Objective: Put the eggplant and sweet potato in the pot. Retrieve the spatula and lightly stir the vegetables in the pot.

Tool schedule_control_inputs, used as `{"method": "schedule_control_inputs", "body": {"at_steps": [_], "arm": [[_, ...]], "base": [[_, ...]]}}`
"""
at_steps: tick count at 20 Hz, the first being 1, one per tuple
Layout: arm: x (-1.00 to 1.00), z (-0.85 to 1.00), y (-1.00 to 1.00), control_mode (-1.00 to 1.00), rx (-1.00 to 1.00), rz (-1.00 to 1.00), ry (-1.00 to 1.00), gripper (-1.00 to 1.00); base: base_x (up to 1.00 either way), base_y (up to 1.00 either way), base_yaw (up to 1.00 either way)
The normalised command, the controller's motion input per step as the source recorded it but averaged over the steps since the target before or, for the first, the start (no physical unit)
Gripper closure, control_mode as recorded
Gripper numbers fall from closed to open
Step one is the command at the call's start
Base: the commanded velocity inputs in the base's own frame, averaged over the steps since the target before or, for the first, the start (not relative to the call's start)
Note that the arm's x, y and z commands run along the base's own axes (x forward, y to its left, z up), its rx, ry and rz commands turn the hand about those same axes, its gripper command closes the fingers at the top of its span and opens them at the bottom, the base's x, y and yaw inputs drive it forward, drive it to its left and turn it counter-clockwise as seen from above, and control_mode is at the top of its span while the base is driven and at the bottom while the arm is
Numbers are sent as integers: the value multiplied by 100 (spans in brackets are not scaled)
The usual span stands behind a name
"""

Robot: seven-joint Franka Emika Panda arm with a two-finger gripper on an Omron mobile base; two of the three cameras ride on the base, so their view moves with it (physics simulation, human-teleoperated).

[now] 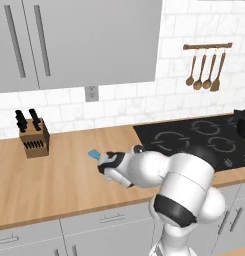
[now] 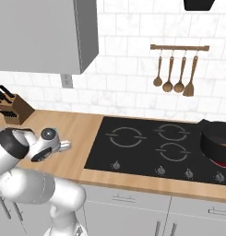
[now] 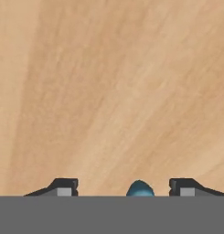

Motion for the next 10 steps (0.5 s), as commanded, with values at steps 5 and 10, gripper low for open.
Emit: {"method": "schedule_control_inputs", "body": {"at_steps": [5,10], "arm": [[33,0,66,-100,0,-27,3,-100],[25,0,77,-100,0,-22,5,-100]], "base": [[0,0,0],[0,0,0]]}}
